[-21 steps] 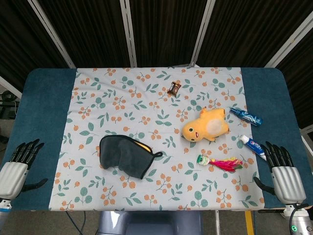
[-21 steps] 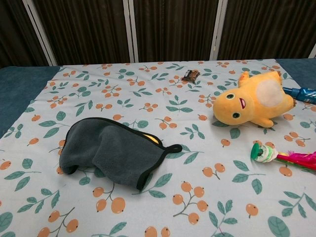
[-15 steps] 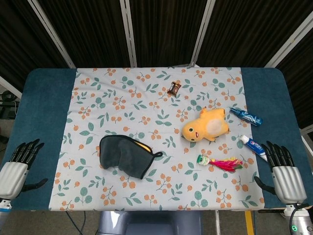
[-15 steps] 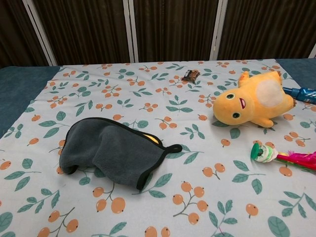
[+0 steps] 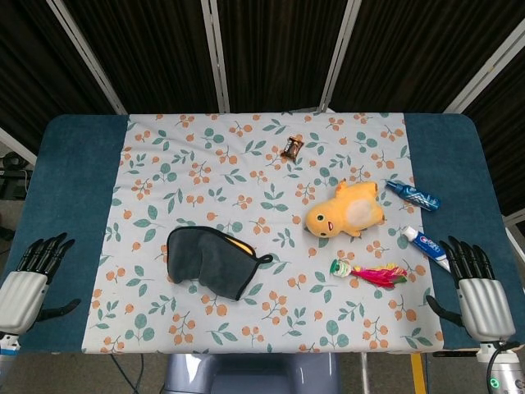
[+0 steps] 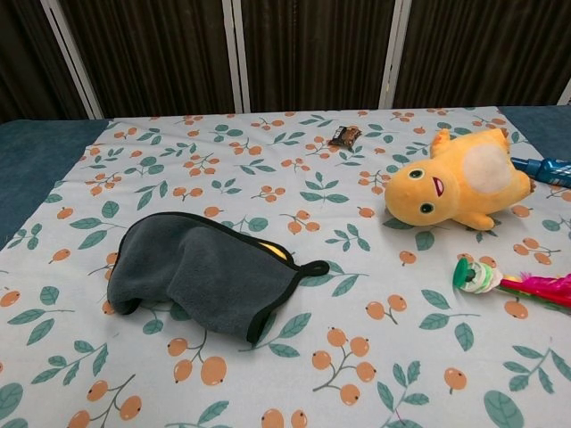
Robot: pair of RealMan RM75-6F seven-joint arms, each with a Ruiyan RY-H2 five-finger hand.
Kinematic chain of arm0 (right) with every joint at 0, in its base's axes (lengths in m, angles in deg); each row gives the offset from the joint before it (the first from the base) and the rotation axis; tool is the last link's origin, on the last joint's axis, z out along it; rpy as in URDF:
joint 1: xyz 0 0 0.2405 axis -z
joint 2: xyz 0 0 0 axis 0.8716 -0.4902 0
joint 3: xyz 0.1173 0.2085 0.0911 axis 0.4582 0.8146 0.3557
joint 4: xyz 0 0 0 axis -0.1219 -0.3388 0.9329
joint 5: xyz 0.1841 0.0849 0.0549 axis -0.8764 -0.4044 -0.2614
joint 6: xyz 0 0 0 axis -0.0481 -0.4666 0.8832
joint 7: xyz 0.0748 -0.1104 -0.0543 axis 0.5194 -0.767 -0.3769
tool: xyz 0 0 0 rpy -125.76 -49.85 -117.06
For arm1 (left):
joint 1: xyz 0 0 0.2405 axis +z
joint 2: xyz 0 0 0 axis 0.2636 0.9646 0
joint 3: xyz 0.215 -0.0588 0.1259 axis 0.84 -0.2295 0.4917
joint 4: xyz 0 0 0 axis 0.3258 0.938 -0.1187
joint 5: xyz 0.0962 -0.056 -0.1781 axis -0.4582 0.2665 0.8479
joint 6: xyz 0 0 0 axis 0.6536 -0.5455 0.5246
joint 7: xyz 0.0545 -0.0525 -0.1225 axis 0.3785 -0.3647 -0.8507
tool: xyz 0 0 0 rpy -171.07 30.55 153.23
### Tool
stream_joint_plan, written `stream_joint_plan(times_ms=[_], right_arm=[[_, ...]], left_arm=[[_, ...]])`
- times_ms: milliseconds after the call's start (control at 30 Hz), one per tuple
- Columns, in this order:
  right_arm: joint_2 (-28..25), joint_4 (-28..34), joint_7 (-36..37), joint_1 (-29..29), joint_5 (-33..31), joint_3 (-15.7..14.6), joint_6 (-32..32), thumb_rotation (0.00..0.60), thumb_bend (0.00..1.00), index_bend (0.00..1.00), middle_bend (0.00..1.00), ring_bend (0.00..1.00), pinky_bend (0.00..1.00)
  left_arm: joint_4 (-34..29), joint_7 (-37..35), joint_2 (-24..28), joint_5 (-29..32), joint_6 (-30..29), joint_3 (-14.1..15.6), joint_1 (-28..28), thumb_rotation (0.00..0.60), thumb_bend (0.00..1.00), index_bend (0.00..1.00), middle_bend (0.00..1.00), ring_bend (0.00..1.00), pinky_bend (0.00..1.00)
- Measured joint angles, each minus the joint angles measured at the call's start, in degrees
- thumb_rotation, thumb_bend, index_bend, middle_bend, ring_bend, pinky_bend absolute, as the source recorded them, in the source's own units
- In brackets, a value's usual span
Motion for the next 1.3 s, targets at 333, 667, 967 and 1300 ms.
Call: stream_joint_plan(times_ms=[333, 667, 967, 1300], right_arm=[[0.15, 3.17, -1.21, -1.23, -0.54, -0.25, 3.02, 0.6, 0.17, 0.3, 0.09, 0.0, 0.0], [4.47, 6.17, -10.08, -6.06, -9.12, 1.26, 12.24, 0.6, 0.19, 0.36, 0.13, 0.0, 0.0], [12.39, 1.17, -16.5, -9.75, -19.72, 3.7, 16.63, 0.6, 0.2, 0.39, 0.16, 0.0, 0.0], [16.52, -3.02, -18.56, -11.81, -24.43, 5.36, 17.5, 0.6, 0.21, 0.39, 0.16, 0.0, 0.0]], left_arm=[[-0.24, 0.18, 0.03, -0.24, -0.37, 0.12, 0.22, 0.596, 0.17, 0.0, 0.0, 0.0, 0.0], [-0.35, -0.52, 0.23, -0.33, -0.18, 0.26, 0.17, 0.597, 0.17, 0.0, 0.0, 0.0, 0.0], [-0.31, -1.46, 0.61, -0.24, 0.14, 0.42, 0.11, 0.597, 0.17, 0.0, 0.0, 0.0, 0.0], [-0.37, -1.55, 0.65, -0.16, 0.28, 0.48, 0.12, 0.597, 0.17, 0.0, 0.0, 0.0, 0.0]])
